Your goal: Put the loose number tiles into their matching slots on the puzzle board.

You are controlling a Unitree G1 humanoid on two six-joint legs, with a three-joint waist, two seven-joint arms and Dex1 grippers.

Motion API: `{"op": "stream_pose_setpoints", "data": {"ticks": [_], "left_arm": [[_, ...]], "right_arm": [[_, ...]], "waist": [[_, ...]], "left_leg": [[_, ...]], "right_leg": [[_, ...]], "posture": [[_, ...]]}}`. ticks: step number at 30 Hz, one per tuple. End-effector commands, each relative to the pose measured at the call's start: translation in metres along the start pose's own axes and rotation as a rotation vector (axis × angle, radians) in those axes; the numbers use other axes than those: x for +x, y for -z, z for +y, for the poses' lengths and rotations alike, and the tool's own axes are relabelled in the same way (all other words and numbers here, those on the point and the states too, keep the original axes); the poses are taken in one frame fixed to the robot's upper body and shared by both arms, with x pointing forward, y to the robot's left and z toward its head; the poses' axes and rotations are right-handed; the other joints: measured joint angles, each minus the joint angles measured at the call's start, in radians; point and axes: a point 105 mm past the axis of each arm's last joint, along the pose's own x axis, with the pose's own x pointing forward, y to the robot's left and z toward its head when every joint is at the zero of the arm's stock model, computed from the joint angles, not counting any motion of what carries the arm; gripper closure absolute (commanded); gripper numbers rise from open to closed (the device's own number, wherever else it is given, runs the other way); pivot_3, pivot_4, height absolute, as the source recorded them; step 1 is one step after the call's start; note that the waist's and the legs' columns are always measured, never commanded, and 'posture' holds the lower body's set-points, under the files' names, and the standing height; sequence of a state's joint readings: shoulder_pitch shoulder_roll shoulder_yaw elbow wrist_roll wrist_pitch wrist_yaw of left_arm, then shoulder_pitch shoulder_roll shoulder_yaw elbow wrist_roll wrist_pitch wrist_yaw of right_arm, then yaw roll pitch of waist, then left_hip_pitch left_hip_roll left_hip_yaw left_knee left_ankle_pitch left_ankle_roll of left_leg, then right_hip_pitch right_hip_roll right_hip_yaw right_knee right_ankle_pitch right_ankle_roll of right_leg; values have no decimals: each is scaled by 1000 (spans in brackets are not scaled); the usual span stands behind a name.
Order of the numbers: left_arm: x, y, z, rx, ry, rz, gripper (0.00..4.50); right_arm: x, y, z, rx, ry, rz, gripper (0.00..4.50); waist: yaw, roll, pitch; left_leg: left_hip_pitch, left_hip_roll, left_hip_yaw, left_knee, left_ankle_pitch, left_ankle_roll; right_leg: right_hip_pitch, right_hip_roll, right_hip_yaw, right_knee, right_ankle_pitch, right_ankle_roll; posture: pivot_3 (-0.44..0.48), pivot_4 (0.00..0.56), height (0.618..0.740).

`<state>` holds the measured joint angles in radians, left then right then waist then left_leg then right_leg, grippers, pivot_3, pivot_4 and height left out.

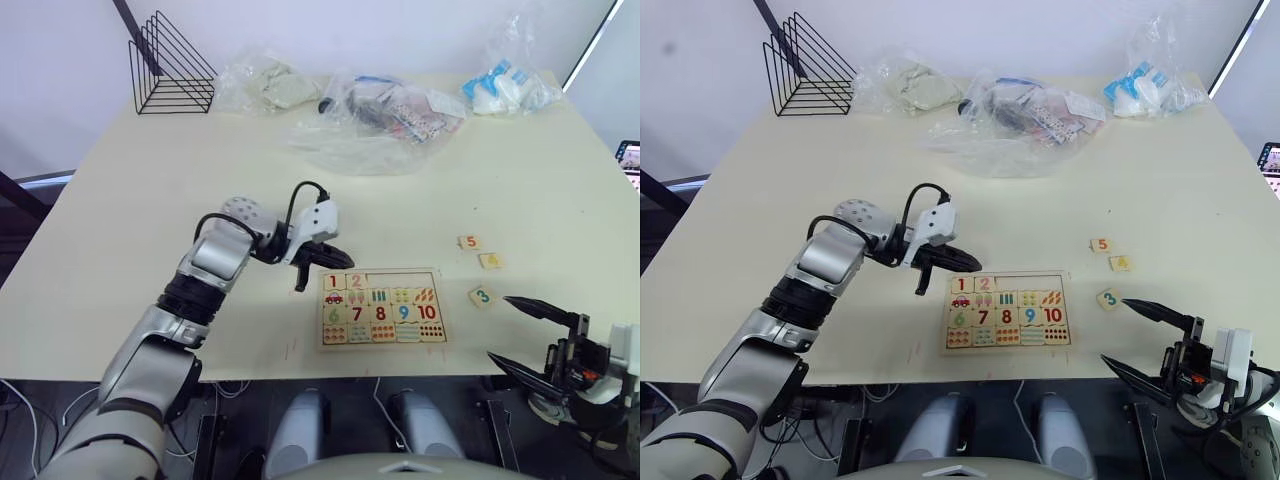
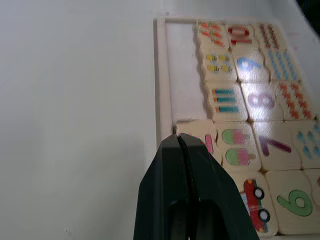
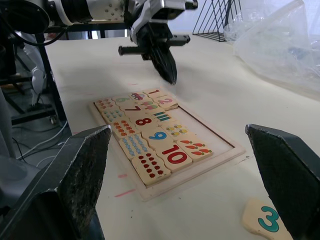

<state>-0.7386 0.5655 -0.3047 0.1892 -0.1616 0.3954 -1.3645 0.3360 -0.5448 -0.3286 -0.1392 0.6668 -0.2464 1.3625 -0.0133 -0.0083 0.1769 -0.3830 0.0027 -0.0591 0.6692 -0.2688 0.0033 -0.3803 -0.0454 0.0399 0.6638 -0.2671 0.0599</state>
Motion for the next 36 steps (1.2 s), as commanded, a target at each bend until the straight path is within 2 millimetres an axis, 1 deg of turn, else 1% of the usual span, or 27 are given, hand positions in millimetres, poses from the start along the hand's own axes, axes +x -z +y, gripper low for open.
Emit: {"op": "stream_pose_setpoints", "data": {"ticks": [1, 3, 6, 9, 11, 14, 17, 19, 21, 22, 23, 25, 26, 27, 28, 29, 30, 36], "left_arm": [[-14, -14, 1, 21, -44, -85, 4487], [-19, -14, 1, 25, -72, -105, 4487], [-32, -10, -1, 14, -157, -176, 4487], [-41, -10, -3, -38, -221, -257, 4487], [-48, -2, -5, -63, -272, -270, 4487], [-60, 18, -8, -102, -349, -265, 4487], [-70, 31, -14, -127, -402, -265, 4487], [-78, 43, -19, -149, -456, -259, 3968], [-85, 53, -28, -162, -482, -255, 3315], [-88, 56, -34, -171, -493, -259, 2763], [-91, 58, -38, -188, -511, -276, 2681], [-97, 60, -48, -209, -539, -304, 2095], [-98, 60, -51, -213, -548, -310, 1580], [-99, 61, -54, -219, -555, -313, 1256], [-101, 65, -60, -235, -567, -315, 691], [-106, 71, -66, -257, -584, -316, 219], [-110, 76, -73, -273, -598, -316, 44], [-131, 101, -97, -325, -658, -292, 44]], "right_arm": [[-1, -5, -4, -18, 32, -25, 0], [-2, -5, -6, -13, 46, -29, 0], [-6, -4, -14, 1, 101, -36, 0], [-12, -1, -23, 12, 155, -19, 0], [-16, 2, -29, 12, 192, 2, 0], [-21, 5, -37, 3, 232, 24, 0], [-27, 8, -41, -14, 253, 60, 0], [-32, 11, -45, -17, 290, 80, 0], [-36, 12, -47, -13, 312, 94, 0], [-38, 14, -47, -6, 320, 109, 0], [-41, 17, -47, 0, 327, 124, 0], [-44, 19, -47, 3, 337, 145, 0], [-46, 20, -47, 2, 339, 150, 0], [-47, 20, -47, 2, 341, 154, 0], [-49, 21, -47, 1, 347, 165, 0], [-52, 22, -48, 0, 353, 179, 0], [-54, 23, -49, 0, 360, 190, 0], [-67, 26, -53, 9, 382, 225, 0]], "waist": [[0, 0, 0], [-1, 0, 0], [-3, 0, 0], [0, 0, 0], [1, 0, 0], [0, 1, 0], [0, 1, 0], [0, 1, 0], [0, 1, 0], [0, 1, 0], [1, 1, 0], [-1, 1, 0], [0, 1, 0], [1, 1, 0], [2, 1, -1], [3, 1, -1], [1, 1, -1], [1, 2, -1]], "left_leg": [[0, 0, 0, 0, 0, 0], [0, 0, 0, 0, 0, 0], [1, 0, 0, 0, 0, 0], [1, 2, -1, 0, 0, 0], [1, 2, -1, 0, 0, 0], [1, 2, -1, 0, 0, 0], [1, 2, 0, -1, 0, 0], [1, 2, 0, -1, 0, 0], [1, 3, 0, -1, 0, 0], [1, 3, 0, -1, 0, 0], [1, 3, 0, -1, 0, 0], [1, 3, 0, -1, 0, 0], [1, 3, 0, -2, 0, 0], [2, 4, 1, -2, 0, 0], [2, 3, 0, -2, 0, 0], [2, 3, 0, -2, 0, 0], [2, 3, 0, -2, 0, 0], [3, 4, 2, -3, 0, 0]], "right_leg": [[0, 0, 0, 0, 0, 0], [0, 0, 0, 0, 0, 0], [0, 0, 1, 0, 0, 0], [0, 0, 1, 0, 0, 0], [0, -1, 1, 0, 0, 0], [0, -1, 1, 0, 0, 0], [0, -1, 1, 0, 0, 0], [0, -1, 1, 0, 0, 0], [0, -1, 1, 0, 0, 0], [0, -1, 1, 0, 0, 0], [0, -1, 1, 0, 0, 0], [0, -1, 1, 0, 0, 0], [0, -2, 2, -1, 0, 0], [0, -3, 2, -1, 0, 0], [0, -3, 1, -1, 0, 0], [0, -3, 1, -1, 0, 0], [1, -3, 1, -1, 0, 0], [1, -3, 2, -1, 0, -1]], "posture": [[0, 150, 740], [0, 150, 740], [0, 150, 740], [0, 150, 740], [0, 150, 740], [0, 150, 740], [0, 150, 740], [0, 150, 740], [0, 150, 740], [0, 150, 740], [0, 150, 740], [0, 150, 740], [0, 150, 740], [0, 150, 740], [0, 150, 740], [0, 150, 740], [0, 150, 740], [0, 150, 740]]}}
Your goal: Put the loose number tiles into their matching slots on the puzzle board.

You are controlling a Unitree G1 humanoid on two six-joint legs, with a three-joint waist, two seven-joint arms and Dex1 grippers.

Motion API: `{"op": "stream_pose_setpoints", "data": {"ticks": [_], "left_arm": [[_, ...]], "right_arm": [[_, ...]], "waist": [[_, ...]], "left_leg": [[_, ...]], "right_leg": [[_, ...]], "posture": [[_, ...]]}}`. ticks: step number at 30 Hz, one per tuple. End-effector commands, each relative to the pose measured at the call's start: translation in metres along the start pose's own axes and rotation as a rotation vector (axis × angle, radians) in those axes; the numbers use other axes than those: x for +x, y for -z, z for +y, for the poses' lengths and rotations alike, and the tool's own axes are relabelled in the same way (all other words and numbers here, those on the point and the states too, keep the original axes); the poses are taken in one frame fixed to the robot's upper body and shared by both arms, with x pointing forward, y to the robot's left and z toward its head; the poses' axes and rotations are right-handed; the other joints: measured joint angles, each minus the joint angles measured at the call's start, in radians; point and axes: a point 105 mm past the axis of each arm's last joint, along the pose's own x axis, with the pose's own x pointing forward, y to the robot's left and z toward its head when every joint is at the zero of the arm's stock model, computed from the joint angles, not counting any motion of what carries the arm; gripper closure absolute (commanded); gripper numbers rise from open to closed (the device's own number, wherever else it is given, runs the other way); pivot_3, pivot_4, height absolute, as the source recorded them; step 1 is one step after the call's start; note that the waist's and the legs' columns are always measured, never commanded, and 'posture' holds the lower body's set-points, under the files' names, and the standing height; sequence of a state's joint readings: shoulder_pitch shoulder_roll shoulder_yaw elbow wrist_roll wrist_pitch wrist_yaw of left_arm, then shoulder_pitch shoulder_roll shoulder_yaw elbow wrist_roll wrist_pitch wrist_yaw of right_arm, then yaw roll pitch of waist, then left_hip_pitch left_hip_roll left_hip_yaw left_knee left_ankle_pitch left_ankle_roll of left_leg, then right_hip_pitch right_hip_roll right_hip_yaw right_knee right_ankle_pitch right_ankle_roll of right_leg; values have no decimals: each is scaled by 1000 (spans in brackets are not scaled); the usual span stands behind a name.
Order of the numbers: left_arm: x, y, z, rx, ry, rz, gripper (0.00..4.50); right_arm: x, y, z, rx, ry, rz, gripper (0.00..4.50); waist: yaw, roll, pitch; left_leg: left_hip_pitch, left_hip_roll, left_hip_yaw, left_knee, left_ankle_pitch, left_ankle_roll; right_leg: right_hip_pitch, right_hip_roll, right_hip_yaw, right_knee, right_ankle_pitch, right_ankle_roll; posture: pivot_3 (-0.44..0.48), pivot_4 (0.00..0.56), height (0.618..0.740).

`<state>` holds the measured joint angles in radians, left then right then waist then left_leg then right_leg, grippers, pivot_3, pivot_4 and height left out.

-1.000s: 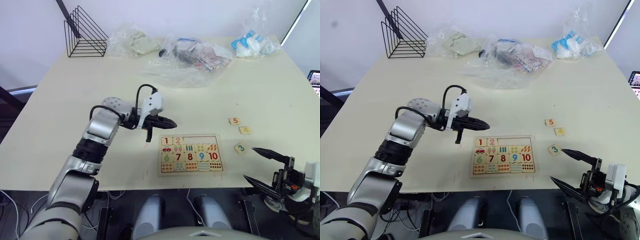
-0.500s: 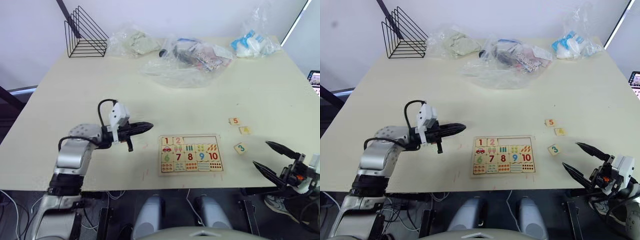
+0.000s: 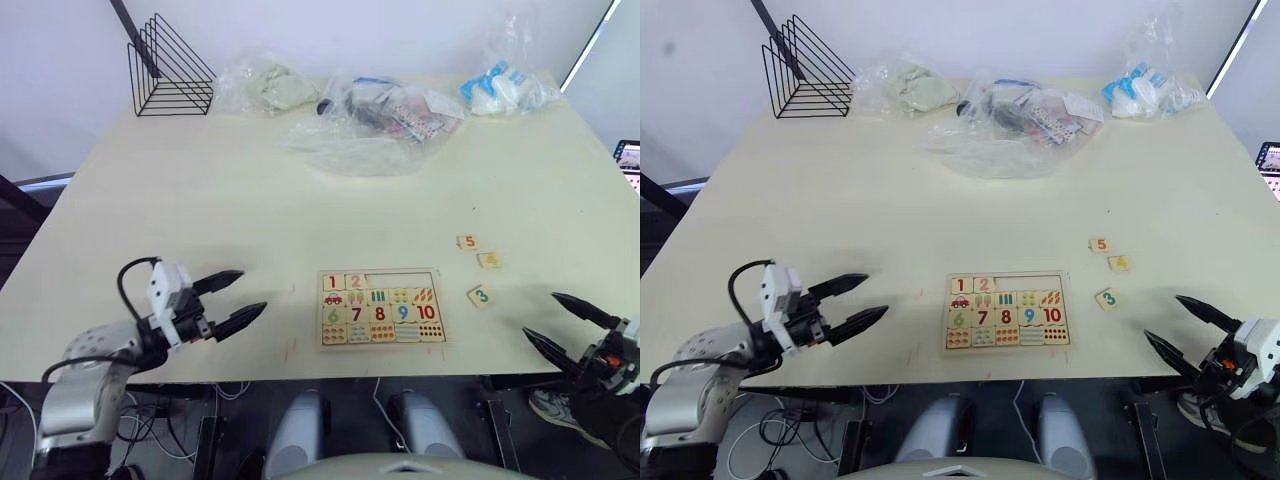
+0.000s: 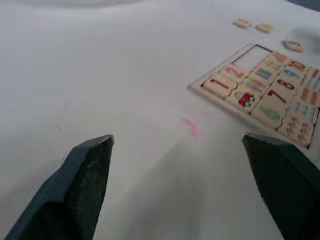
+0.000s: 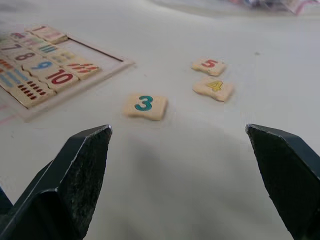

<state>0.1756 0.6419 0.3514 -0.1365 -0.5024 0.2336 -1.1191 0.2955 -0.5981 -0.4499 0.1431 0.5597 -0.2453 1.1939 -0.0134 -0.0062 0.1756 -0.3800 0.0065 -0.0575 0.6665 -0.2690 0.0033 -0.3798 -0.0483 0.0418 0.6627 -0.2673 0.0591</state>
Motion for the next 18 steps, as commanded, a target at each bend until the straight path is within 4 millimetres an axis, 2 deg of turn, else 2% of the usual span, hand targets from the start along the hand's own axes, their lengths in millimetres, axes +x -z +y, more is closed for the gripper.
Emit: {"op": "stream_pose_setpoints", "data": {"ticks": [1, 6, 18], "left_arm": [[-19, -4, 3, 31, -40, -22, 44], [-30, 1, -2, 29, -68, -20, 44], [-25, -2, 2, 42, -73, -28, 44]], "right_arm": [[-9, -6, -9, -38, 23, 5, 0], [-13, -1, -13, -33, 29, 16, 0], [-14, 2, -14, -39, 22, 11, 0]], "waist": [[2, 0, 0], [1, 0, 0], [0, 0, 0]], "left_leg": [[0, 0, 0, 0, 0, 0], [0, 0, 0, 0, 0, 0], [0, 0, 1, 0, 0, 0]], "right_leg": [[0, 0, 0, 0, 0, 0], [0, 0, 0, -1, 0, 0], [0, 0, 0, 0, 0, 0]], "posture": [[0, 150, 740], [0, 150, 740], [0, 150, 740]]}}
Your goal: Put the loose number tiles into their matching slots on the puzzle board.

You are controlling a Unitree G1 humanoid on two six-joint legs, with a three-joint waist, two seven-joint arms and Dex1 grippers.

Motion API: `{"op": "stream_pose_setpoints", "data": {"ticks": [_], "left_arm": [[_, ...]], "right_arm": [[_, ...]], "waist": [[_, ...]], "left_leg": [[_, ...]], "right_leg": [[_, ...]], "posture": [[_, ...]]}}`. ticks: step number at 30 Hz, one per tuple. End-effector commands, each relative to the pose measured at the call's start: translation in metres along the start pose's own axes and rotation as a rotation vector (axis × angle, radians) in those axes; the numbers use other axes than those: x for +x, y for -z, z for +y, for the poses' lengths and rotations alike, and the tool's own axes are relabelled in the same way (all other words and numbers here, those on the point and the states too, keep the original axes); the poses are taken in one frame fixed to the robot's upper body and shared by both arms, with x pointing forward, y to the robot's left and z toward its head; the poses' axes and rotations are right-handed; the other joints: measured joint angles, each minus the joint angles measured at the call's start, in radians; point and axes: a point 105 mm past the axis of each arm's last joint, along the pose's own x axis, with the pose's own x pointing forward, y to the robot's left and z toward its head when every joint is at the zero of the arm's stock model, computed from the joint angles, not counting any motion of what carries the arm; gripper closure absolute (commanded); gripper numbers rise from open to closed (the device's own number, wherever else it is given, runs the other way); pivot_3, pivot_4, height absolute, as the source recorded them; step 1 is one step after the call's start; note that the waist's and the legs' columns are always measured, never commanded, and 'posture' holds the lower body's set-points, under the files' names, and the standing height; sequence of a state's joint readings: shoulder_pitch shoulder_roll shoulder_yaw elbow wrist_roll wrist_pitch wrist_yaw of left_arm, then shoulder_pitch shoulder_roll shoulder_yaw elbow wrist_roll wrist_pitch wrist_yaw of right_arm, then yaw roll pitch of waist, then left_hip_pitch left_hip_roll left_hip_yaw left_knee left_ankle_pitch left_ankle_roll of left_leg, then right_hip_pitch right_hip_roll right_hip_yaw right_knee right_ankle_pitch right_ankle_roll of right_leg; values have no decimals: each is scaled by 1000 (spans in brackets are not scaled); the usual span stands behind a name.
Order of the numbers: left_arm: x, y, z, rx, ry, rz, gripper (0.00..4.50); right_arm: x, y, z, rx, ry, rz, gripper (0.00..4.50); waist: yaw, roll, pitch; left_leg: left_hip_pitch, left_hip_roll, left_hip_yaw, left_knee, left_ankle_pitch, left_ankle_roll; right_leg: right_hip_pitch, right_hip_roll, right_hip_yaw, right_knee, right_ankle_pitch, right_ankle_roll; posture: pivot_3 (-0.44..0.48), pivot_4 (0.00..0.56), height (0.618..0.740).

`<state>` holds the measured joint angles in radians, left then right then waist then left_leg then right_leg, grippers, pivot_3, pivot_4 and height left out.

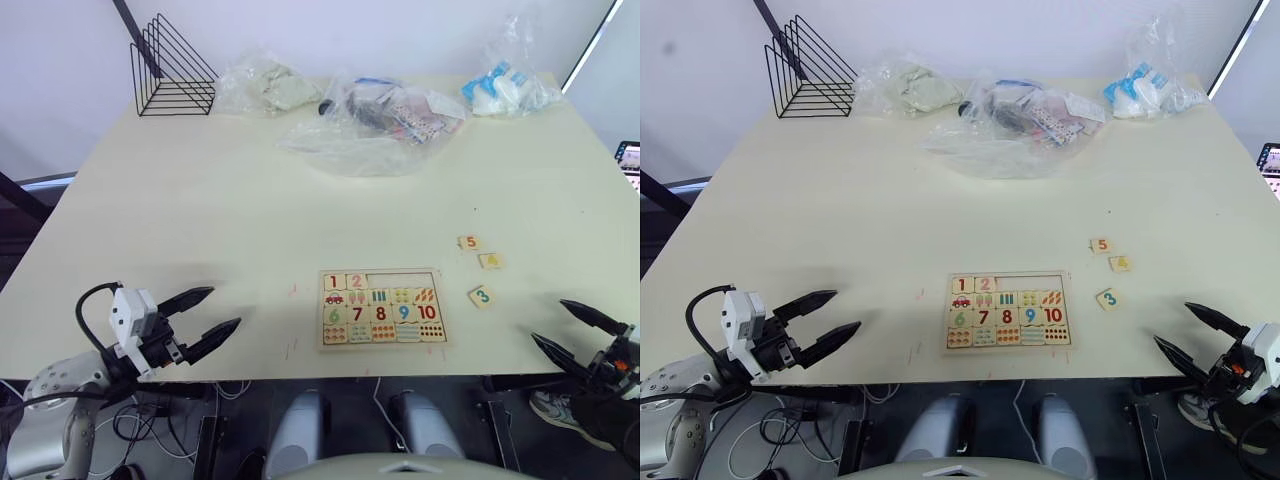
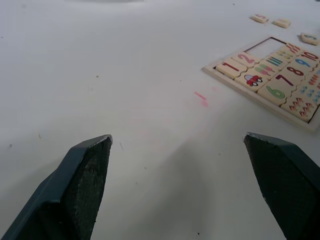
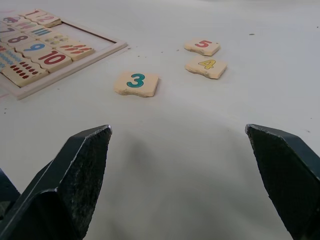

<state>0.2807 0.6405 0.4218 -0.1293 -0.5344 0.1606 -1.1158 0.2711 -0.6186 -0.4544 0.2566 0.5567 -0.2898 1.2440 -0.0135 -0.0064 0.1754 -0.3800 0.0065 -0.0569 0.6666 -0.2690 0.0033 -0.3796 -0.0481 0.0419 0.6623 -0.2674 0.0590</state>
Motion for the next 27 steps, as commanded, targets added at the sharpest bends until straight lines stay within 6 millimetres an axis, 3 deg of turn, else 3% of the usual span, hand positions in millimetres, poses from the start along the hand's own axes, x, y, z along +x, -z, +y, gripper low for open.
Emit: {"op": "stream_pose_setpoints", "data": {"ticks": [1, 27], "left_arm": [[1, -10, 2, 44, 5, -23, 44], [8, -14, 6, 62, 27, -17, 44]], "right_arm": [[-4, -10, -7, -50, 22, -18, 0], [2, -9, 2, -43, 22, -37, 0]], "waist": [[0, 0, 0], [0, 0, 0]], "left_leg": [[0, 0, 0, 0, 0, 0], [0, 0, 0, 0, 0, 0]], "right_leg": [[0, 0, 0, 0, 0, 0], [0, 0, 0, 0, 0, 0]], "posture": [[0, 150, 740], [0, 150, 740]]}}
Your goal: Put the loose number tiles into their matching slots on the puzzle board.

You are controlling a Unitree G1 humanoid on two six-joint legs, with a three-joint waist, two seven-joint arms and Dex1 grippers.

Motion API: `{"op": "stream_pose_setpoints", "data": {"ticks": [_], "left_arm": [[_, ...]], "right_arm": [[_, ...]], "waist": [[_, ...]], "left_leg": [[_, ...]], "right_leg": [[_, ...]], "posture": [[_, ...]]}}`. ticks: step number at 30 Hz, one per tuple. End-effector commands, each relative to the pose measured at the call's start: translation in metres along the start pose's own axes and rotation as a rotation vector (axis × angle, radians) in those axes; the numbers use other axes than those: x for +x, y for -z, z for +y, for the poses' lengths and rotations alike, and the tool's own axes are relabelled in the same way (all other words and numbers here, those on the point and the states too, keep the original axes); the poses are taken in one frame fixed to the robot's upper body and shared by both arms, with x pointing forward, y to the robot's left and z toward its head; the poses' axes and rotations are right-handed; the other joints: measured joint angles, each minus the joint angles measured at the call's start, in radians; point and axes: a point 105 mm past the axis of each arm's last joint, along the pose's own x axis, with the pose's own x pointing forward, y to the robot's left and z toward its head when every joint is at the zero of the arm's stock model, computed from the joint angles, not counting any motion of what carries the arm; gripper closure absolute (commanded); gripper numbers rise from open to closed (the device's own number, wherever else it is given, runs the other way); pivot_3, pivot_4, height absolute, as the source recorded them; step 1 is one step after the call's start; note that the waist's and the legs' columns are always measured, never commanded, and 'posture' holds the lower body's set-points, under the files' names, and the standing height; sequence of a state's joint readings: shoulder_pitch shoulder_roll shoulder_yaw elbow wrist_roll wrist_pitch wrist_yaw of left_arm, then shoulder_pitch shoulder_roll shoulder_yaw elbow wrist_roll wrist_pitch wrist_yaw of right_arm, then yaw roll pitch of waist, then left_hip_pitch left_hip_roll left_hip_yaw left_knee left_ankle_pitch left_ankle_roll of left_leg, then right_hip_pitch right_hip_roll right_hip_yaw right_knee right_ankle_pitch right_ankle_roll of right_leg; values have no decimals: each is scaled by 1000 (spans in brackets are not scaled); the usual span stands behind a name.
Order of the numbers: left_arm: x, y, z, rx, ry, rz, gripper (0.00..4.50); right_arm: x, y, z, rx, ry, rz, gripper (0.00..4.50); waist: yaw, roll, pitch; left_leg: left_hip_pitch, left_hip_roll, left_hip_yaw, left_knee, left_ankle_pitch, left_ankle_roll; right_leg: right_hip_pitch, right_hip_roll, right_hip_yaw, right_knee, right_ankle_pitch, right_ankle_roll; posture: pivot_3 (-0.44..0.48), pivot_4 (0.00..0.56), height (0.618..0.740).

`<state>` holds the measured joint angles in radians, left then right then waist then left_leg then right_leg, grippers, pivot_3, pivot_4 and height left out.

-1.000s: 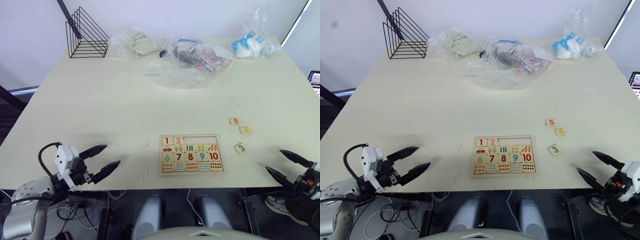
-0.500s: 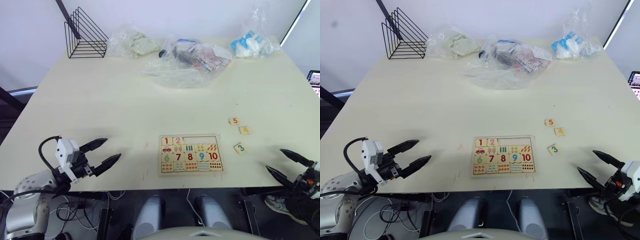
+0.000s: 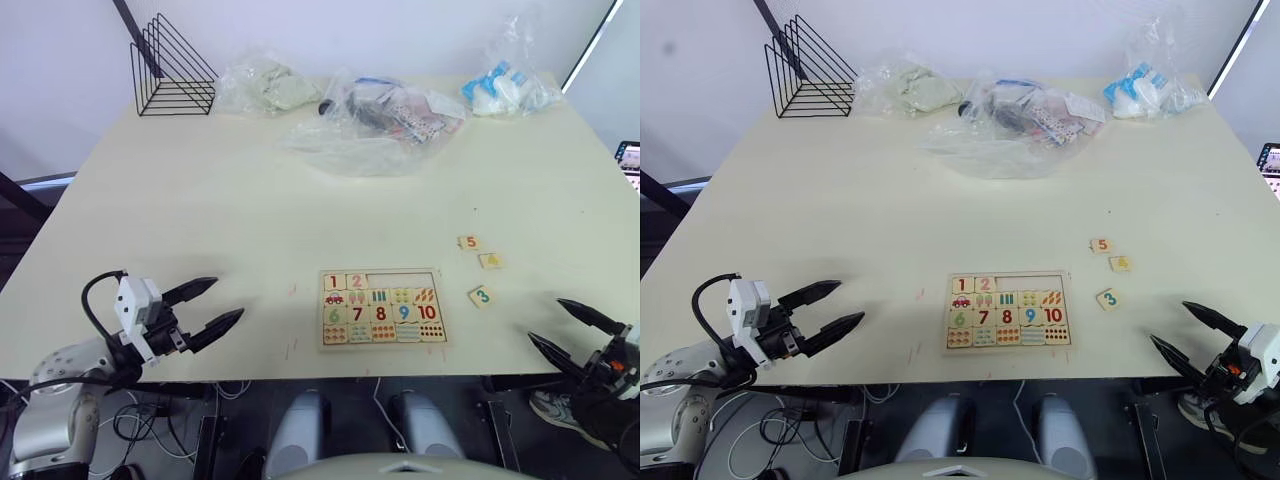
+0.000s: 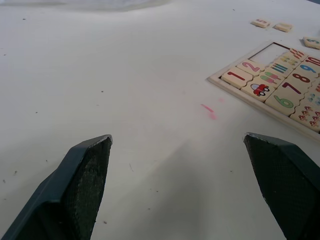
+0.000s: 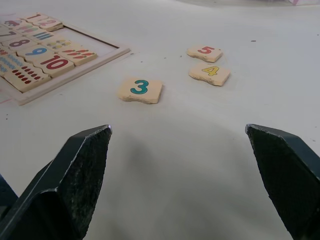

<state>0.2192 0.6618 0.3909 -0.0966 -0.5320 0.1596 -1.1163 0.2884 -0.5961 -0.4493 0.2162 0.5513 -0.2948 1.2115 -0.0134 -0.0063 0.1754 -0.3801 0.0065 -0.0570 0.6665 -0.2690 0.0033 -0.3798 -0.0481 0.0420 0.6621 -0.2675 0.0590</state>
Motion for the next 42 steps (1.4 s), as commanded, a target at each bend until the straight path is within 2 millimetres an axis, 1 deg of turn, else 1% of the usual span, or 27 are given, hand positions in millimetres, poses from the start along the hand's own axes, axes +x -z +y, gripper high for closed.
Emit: {"op": "stream_pose_setpoints", "data": {"ticks": [1, 6, 9, 13, 18, 22, 25, 27, 30, 34, 37, 40, 42], "left_arm": [[-2, -8, 0, 42, 6, -9, 44], [-1, -11, -1, 39, 17, -23, 44], [1, -13, -4, 54, 50, -23, 44], [11, -19, -15, 128, 199, -4, 44], [22, -28, -19, 202, 333, -12, 44], [29, -35, -24, 257, 439, -24, 44], [33, -43, -25, 296, 516, -36, 44], [34, -47, -24, 316, 558, -41, 44], [34, -52, -20, 342, 607, -38, 44], [36, -55, -17, 358, 640, -42, 44], [36, -57, -18, 354, 654, -50, 44], [34, -56, -17, 355, 664, -47, 0], [34, -56, -16, 354, 665, -48, 0]], "right_arm": [[-1, -8, -3, -35, 6, -24, 0], [1, -9, -2, -36, 2, -30, 0], [5, -13, 1, -39, -6, -42, 0], [29, -21, 19, -27, -19, -68, 0], [51, -28, 37, 24, 0, -73, 0], [66, -23, 48, 39, 28, -6, 0], [74, -18, 51, 47, 71, 35, 0], [77, -13, 48, 55, 125, 77, 0], [81, -11, 47, 77, 184, 101, 0], [82, -9, 46, 95, 226, 131, 0], [82, -10, 46, 89, 225, 133, 0], [83, -9, 45, 88, 236, 139, 803], [82, -10, 44, 77, 242, 141, 1721]], "waist": [[0, 0, 0], [0, 0, 0], [0, 0, 0], [0, 0, 0], [1, 0, 0], [1, 0, 0], [1, 0, 0], [1, 0, 0], [0, 0, 0], [-1, 0, 0], [-1, 0, 0], [-1, 0, 0], [-1, 0, 0]], "left_leg": [[0, 0, 0, 0, 0, 0], [0, 0, 0, 0, 0, 0], [0, 0, 0, 0, 0, 0], [0, 0, 0, 0, 0, 0], [-1, 0, -1, 0, 0, 0], [-1, 0, -1, 0, 0, 0], [-1, 0, 0, 0, 0, 0], [-1, -1, -1, 0, 0, 0], [-1, -1, -1, 0, 0, 0], [-2, -1, -1, 0, 0, 0], [-2, -1, -1, 0, 0, 0], [-2, -1, -1, 0, 0, 0], [-2, 0, -1, 0, 0, 0]], "right_leg": [[0, 0, 0, 0, 0, 0], [0, 0, 0, 0, 0, 0], [0, 0, 0, 0, 0, 0], [0, 0, 0, 0, 0, 0], [0, 0, 0, 0, 0, 0], [-1, 1, 0, 0, 0, 0], [-1, 0, 0, 0, 0, 0], [-1, 1, -1, 0, 0, 0], [-2, 1, -1, 0, 0, 0], [-2, 2, -1, 0, 0, 0], [-2, 2, -1, 0, 0, 0], [-2, 2, -1, 0, 0, 0], [-2, 2, -1, 0, 0, 0]], "posture": [[0, 150, 740], [0, 150, 740], [0, 150, 740], [0, 150, 740], [0, 150, 740], [0, 150, 740], [0, 150, 740], [0, 150, 740], [0, 150, 740], [0, 150, 740], [0, 150, 740], [0, 150, 740], [0, 150, 740]]}}
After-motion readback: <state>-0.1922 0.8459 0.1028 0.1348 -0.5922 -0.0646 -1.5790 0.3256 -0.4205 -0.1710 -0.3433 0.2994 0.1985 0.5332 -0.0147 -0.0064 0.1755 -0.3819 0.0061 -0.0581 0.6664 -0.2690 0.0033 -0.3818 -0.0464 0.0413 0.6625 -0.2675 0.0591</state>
